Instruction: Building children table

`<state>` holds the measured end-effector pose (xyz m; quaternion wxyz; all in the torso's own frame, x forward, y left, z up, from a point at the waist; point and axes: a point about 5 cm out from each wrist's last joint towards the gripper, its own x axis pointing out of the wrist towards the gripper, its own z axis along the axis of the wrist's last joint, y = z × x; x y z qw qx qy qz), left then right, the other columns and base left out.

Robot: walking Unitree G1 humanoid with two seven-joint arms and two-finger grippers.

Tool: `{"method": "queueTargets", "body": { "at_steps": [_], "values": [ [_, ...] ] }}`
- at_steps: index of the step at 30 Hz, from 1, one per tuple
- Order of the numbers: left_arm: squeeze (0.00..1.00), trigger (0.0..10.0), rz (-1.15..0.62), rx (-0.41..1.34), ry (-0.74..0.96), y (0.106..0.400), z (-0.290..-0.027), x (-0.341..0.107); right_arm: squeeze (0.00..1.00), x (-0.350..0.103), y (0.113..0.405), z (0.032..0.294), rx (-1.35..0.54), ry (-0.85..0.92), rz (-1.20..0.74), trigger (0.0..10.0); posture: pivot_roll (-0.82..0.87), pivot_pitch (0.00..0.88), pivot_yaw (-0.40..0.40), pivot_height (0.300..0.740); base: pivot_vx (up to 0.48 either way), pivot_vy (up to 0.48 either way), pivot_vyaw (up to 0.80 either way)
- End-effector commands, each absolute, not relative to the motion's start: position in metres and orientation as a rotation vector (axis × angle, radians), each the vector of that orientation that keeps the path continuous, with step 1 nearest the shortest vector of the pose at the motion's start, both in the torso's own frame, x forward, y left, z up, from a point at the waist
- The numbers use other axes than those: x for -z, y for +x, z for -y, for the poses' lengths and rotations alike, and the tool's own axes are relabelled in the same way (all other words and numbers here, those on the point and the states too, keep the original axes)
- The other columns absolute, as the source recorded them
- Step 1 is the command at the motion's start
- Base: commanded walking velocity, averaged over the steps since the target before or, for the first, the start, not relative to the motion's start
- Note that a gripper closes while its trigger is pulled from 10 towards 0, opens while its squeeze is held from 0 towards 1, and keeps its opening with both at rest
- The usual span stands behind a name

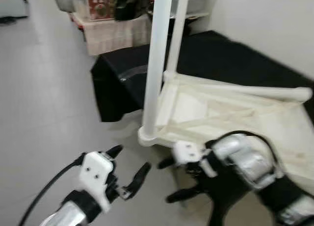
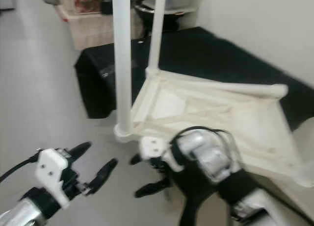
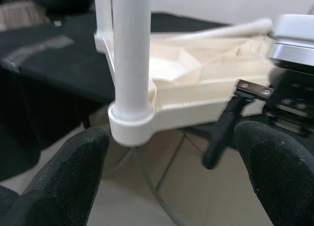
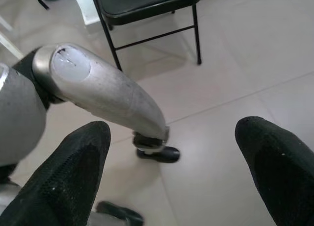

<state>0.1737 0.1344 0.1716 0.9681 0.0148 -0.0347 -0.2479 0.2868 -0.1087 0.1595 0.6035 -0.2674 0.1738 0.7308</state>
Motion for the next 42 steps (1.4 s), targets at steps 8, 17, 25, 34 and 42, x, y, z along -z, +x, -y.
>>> {"method": "queueTargets", "body": {
  "at_steps": [8, 17, 25, 34, 42],
  "values": [
    [0.00, 10.0, 0.049, 0.465, 0.026, 0.166, -0.136, -0.169, 0.00, -0.142, 0.313, 0.093, -1.549, -0.719, -0.498, 10.0, 0.06, 0.163, -0.119, 0.740, 0.000, 0.000, 0.00],
    [0.00, 10.0, 0.053, 0.446, 0.018, 0.167, -0.137, -0.168, 0.00, -0.171, 0.345, 0.082, -1.348, -0.467, -0.369, 10.0, 0.06, 0.161, -0.122, 0.740, 0.000, 0.000, 0.00],
    [0.00, 10.0, 0.055, 0.448, 0.017, 0.167, -0.137, -0.168, 0.00, -0.166, 0.362, 0.084, -1.149, -0.503, -0.380, 10.0, 0.06, 0.155, -0.119, 0.740, 0.000, 0.000, 0.00],
    [0.00, 10.0, 0.056, 0.449, 0.012, 0.162, -0.134, -0.171, 0.00, -0.168, 0.376, 0.071, -0.979, -0.565, -0.347, 10.0, 0.07, 0.189, -0.125, 0.740, 0.000, 0.000, 0.00],
    [0.00, 10.0, 0.049, 0.452, -0.002, 0.154, -0.131, -0.174, 0.00, -0.190, 0.393, 0.060, -0.815, -0.573, -0.219, 10.0, 0.08, 0.215, -0.134, 0.740, 0.000, 0.000, 0.00]
  ]
}}
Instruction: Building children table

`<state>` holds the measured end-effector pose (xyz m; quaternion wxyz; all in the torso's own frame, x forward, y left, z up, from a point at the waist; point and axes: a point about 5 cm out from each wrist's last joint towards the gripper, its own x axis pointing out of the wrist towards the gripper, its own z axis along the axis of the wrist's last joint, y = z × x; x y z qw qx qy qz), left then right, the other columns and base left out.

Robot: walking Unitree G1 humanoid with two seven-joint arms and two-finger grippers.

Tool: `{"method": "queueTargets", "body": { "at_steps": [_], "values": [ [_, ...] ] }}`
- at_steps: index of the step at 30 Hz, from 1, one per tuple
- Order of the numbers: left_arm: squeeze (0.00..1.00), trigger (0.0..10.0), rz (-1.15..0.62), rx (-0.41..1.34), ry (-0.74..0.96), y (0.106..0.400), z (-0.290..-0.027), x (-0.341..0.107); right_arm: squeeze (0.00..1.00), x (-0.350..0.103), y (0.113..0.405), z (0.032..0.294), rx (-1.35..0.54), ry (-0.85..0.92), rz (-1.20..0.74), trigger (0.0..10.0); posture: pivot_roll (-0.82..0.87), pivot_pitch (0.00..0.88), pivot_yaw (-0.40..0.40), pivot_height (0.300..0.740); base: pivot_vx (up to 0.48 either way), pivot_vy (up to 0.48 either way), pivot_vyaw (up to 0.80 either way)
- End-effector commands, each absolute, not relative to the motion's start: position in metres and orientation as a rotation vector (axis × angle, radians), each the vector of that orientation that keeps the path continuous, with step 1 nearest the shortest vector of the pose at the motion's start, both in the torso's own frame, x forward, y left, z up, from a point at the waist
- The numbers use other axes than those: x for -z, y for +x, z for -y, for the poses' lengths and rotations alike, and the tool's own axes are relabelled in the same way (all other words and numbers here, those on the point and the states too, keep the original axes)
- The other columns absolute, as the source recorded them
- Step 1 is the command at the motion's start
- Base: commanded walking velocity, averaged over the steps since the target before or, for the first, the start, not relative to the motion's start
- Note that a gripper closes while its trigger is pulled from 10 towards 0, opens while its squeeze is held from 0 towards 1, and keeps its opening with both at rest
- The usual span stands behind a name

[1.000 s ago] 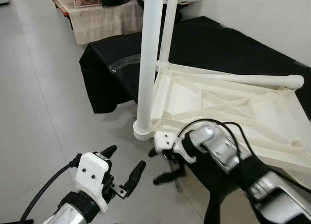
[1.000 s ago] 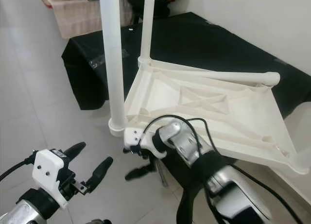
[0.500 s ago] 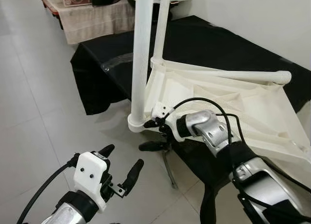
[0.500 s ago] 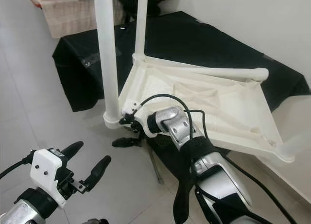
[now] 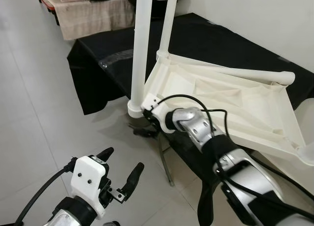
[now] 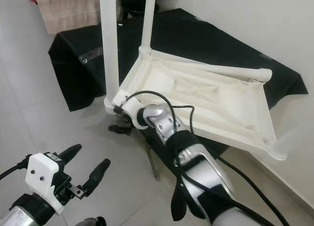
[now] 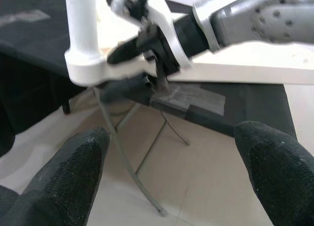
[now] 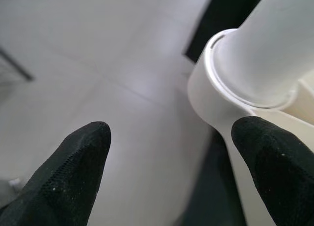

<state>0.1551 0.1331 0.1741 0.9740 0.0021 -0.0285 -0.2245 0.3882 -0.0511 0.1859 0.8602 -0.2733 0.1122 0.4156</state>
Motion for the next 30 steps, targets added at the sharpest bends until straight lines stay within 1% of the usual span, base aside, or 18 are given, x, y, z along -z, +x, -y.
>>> {"method": "queueTargets", "body": {
  "at_steps": [1, 5, 10, 12, 13, 16, 17, 18, 19, 20, 23, 26, 27, 30],
  "values": [
    [0.00, 10.0, 0.048, 0.452, -0.004, 0.152, -0.131, -0.174, 0.00, -0.196, 0.395, 0.058, -0.789, -0.561, -0.188, 10.0, 0.08, 0.225, -0.140, 0.740, 0.000, 0.000, 0.00],
    [0.00, 10.0, 0.045, 0.451, -0.010, 0.149, -0.129, -0.176, 0.00, -0.220, 0.404, 0.050, -0.680, -0.533, -0.080, 10.0, 0.09, 0.233, -0.143, 0.740, 0.000, 0.000, 0.00],
    [0.00, 10.0, 0.043, 0.450, -0.012, 0.148, -0.129, -0.176, 0.00, -0.230, 0.407, 0.047, -0.630, -0.512, -0.038, 10.0, 0.09, 0.234, -0.147, 0.740, 0.000, 0.000, 0.00],
    [0.00, 10.0, 0.039, 0.446, -0.011, 0.147, -0.129, -0.176, 0.00, -0.244, 0.411, 0.044, -0.566, -0.453, 0.029, 10.0, 0.09, 0.229, -0.146, 0.740, 0.000, 0.000, 0.00],
    [0.00, 10.0, 0.037, 0.443, -0.007, 0.147, -0.129, -0.176, 0.00, -0.250, 0.410, 0.041, -0.570, -0.411, 0.064, 10.0, 0.09, 0.223, -0.145, 0.740, 0.000, 0.000, 0.00],
    [0.00, 10.0, 0.035, 0.441, -0.005, 0.147, -0.129, -0.175, 0.00, -0.255, 0.410, 0.039, -0.575, -0.383, 0.088, 10.0, 0.09, 0.223, -0.145, 0.740, 0.000, 0.000, 0.00],
    [0.00, 10.0, 0.033, 0.435, 0.004, 0.148, -0.130, -0.175, 0.00, -0.258, 0.408, 0.037, -0.639, -0.324, 0.107, 10.0, 0.09, 0.215, -0.142, 0.740, 0.000, 0.000, 0.00],
    [0.00, 10.0, 0.033, 0.435, 0.004, 0.148, -0.130, -0.175, 0.00, -0.258, 0.408, 0.037, -0.639, -0.324, 0.107, 10.0, 0.09, 0.215, -0.142, 0.740, 0.000, 0.000, 0.00],
    [0.00, 10.0, 0.027, 0.422, 0.010, 0.151, -0.131, -0.174, 0.00, -0.260, 0.399, 0.037, -0.802, -0.252, 0.156, 10.0, 0.09, 0.208, -0.139, 0.740, 0.000, 0.000, 0.00],
    [0.00, 10.0, 0.026, 0.415, 0.011, 0.153, -0.132, -0.174, 0.00, -0.259, 0.395, 0.038, -0.856, -0.232, 0.170, 10.0, 0.08, 0.202, -0.135, 0.740, 0.000, 0.000, 0.00],
    [0.00, 10.0, 0.025, 0.405, 0.009, 0.155, -0.133, -0.174, 0.00, -0.258, 0.391, 0.042, -0.895, -0.220, 0.187, 10.0, 0.08, 0.197, -0.131, 0.740, 0.000, 0.000, 0.00],
    [0.00, 10.0, 0.038, 0.364, 0.024, 0.166, -0.138, -0.177, 0.00, -0.245, 0.370, 0.064, -1.009, -0.216, 0.212, 10.0, 0.06, 0.181, -0.116, 0.740, 0.000, 0.000, 0.00],
    [0.00, 10.0, 0.038, 0.364, 0.024, 0.166, -0.138, -0.177, 0.00, -0.245, 0.370, 0.064, -1.009, -0.216, 0.212, 10.0, 0.06, 0.181, -0.116, 0.740, 0.000, 0.000, 0.00],
    [0.00, 10.0, 0.062, 0.330, 0.043, 0.178, -0.141, -0.181, 0.00, -0.225, 0.351, 0.086, -0.995, -0.198, 0.184, 10.0, 0.05, 0.163, -0.103, 0.740, 0.000, 0.000, 0.00]
  ]
}}
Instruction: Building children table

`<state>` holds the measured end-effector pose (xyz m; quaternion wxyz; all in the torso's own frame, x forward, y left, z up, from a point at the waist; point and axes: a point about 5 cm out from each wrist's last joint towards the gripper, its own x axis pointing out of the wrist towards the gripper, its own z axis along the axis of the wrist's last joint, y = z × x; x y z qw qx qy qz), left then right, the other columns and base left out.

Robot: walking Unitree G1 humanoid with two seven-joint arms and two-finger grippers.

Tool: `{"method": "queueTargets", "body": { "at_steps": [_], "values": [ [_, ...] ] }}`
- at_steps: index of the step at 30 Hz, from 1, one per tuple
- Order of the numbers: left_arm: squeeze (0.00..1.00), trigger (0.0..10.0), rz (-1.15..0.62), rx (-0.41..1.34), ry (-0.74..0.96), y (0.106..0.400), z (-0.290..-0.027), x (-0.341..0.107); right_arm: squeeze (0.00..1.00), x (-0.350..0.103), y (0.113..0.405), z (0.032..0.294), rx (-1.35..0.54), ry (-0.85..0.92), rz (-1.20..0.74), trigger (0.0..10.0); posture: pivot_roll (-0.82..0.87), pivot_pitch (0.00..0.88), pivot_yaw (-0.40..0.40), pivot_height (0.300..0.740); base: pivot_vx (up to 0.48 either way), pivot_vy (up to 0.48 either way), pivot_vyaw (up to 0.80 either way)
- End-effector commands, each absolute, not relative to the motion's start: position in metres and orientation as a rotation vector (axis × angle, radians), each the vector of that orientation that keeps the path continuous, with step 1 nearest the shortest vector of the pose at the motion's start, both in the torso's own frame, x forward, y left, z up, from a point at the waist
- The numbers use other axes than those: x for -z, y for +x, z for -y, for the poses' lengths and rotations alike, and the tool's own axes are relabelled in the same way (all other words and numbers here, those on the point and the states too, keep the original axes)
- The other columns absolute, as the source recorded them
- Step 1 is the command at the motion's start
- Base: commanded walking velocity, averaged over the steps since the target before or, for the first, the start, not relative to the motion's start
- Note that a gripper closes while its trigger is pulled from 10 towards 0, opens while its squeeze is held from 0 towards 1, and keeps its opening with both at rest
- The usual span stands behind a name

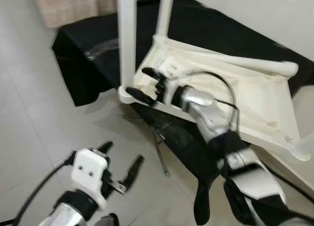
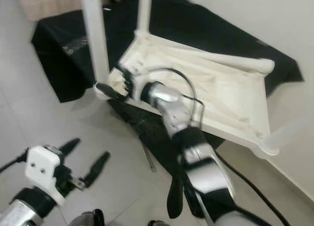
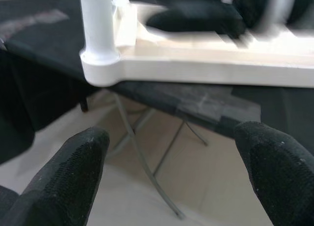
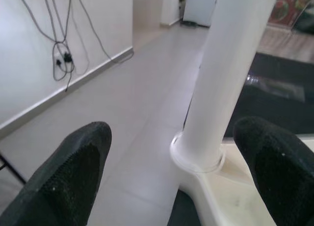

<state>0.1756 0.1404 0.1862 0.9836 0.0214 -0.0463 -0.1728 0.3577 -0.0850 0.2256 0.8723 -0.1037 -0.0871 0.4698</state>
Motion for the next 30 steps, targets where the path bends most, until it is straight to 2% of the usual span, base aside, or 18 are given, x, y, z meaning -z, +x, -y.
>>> {"method": "queueTargets", "body": {
  "at_steps": [1, 3, 7, 15, 17, 18, 22, 30],
  "values": [
    [0.00, 10.0, 0.062, 0.330, 0.043, 0.178, -0.141, -0.181, 0.00, -0.225, 0.351, 0.086, -0.995, -0.198, 0.184, 10.0, 0.05, 0.163, -0.103, 0.740, 0.000, 0.000, 0.00],
    [0.00, 10.0, 0.071, 0.321, 0.055, 0.181, -0.143, -0.182, 0.00, -0.219, 0.345, 0.093, -0.969, -0.185, 0.178, 10.0, 0.04, 0.154, -0.093, 0.740, 0.000, 0.000, 0.00],
    [0.00, 10.0, 0.082, 0.309, 0.070, 0.190, -0.148, -0.184, 0.00, -0.208, 0.317, 0.108, -0.896, -0.018, 0.211, 10.0, 0.03, 0.132, -0.070, 0.740, 0.000, 0.000, 0.00],
    [0.00, 10.0, 0.080, 0.299, 0.069, 0.195, -0.152, -0.184, 0.00, -0.186, 0.292, 0.120, -0.718, 0.013, 0.173, 10.0, 0.02, 0.124, -0.062, 0.740, 0.000, 0.000, 0.00],
    [0.00, 10.0, 0.082, 0.288, 0.078, 0.196, -0.154, -0.184, 0.00, -0.173, 0.274, 0.125, -0.612, -0.021, 0.143, 10.0, 0.02, 0.120, -0.061, 0.740, 0.000, 0.000, 0.00],
    [0.00, 10.0, 0.082, 0.288, 0.078, 0.196, -0.154, -0.184, 0.00, -0.173, 0.274, 0.125, -0.612, -0.021, 0.143, 10.0, 0.02, 0.120, -0.061, 0.740, 0.000, 0.000, 0.00],
    [0.00, 10.0, 0.062, 0.296, 0.066, 0.195, -0.157, -0.177, 0.00, -0.161, 0.240, 0.123, -0.536, 0.008, 0.102, 10.0, -0.01, 0.110, -0.050, 0.740, 0.000, -0.313, 0.00],
    [0.00, 10.0, 0.056, 0.313, 0.067, 0.198, -0.155, -0.172, 0.00, -0.161, 0.242, 0.124, -0.540, 0.051, 0.077, 10.0, 0.00, 0.094, -0.046, 0.740, 0.000, -0.480, 0.00]
  ]
}}
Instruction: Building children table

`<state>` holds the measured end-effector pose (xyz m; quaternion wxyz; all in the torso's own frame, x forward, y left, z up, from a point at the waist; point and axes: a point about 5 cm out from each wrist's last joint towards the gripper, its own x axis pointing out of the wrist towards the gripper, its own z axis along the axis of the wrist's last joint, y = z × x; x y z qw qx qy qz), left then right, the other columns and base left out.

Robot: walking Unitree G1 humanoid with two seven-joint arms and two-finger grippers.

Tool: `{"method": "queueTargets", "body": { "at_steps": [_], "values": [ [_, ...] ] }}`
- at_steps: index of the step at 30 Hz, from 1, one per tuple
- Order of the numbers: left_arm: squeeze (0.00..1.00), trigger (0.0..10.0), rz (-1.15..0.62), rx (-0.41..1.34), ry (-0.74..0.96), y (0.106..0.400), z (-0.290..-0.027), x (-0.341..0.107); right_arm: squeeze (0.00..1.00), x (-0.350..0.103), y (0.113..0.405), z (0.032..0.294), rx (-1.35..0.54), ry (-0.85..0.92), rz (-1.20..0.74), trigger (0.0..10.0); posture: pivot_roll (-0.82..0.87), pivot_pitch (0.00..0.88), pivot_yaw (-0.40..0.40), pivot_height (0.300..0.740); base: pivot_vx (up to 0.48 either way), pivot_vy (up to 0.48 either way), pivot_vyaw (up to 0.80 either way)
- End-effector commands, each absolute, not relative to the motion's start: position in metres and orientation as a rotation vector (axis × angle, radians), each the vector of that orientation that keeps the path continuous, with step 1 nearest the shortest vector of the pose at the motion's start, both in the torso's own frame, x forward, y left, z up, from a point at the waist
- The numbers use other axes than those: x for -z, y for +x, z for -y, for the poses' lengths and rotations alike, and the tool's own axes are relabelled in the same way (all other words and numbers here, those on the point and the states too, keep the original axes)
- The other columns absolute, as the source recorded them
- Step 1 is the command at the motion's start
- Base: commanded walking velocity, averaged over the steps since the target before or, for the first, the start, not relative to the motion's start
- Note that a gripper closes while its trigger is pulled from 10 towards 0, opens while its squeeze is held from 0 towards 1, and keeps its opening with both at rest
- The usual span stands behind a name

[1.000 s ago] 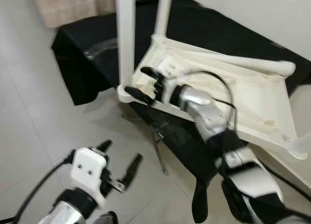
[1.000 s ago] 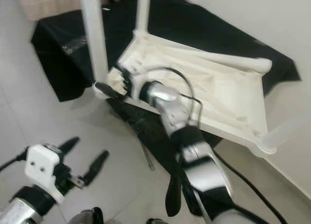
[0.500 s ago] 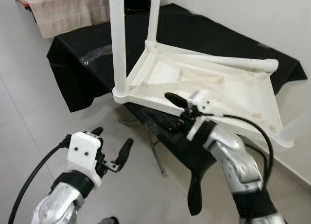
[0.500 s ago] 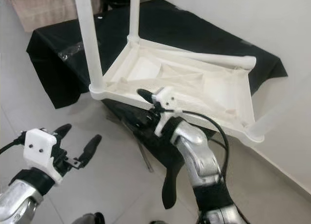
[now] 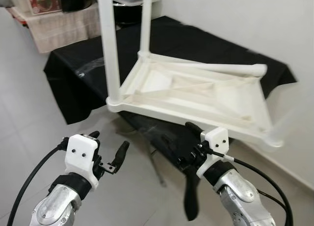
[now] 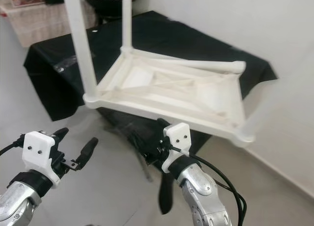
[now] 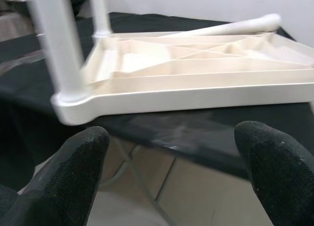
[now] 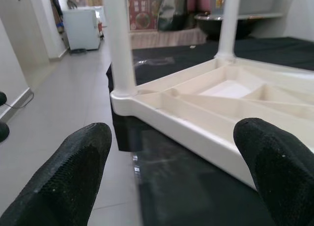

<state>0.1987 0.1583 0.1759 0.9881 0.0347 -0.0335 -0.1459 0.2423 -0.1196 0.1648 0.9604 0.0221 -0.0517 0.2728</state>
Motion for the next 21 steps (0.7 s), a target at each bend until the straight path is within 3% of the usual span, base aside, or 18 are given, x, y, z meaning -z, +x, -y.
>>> {"method": "queueTargets", "body": {
  "at_steps": [1, 8, 14, 18, 21],
  "values": [
    [0.00, 10.0, 0.055, 0.316, 0.070, 0.1991, -0.1543, -0.1702, 0.00, -0.1598, 0.2427, 0.1224, -0.555, 0.050, 0.068, 10.0, 0.00, 0.091, -0.045, 0.740, 0.000, -0.480, 0.00],
    [0.00, 10.0, 0.063, 0.320, 0.064, 0.2008, -0.1539, -0.1671, 0.00, -0.1597, 0.2410, 0.1188, -0.579, 0.021, 0.053, 10.0, 0.00, 0.088, -0.049, 0.740, 0.000, -0.480, 0.00],
    [0.00, 10.0, 0.069, 0.325, 0.060, 0.2020, -0.1530, -0.1663, 0.00, -0.1606, 0.2424, 0.1205, -0.575, 0.008, 0.050, 10.0, 0.00, 0.087, -0.052, 0.740, 0.000, 0.000, 0.00],
    [0.00, 10.0, 0.072, 0.328, 0.050, 0.2037, -0.1521, -0.1649, 0.00, -0.1610, 0.2454, 0.1242, -0.554, -0.005, 0.053, 10.0, 0.00, 0.081, -0.055, 0.740, 0.000, -0.480, 0.00],
    [0.00, 10.0, 0.073, 0.331, 0.040, 0.2048, -0.1514, -0.1640, 0.00, -0.1606, 0.2481, 0.1280, -0.535, -0.019, 0.054, 10.0, 0.00, 0.076, -0.058, 0.740, 0.000, 0.000, 0.00]
  ]
}}
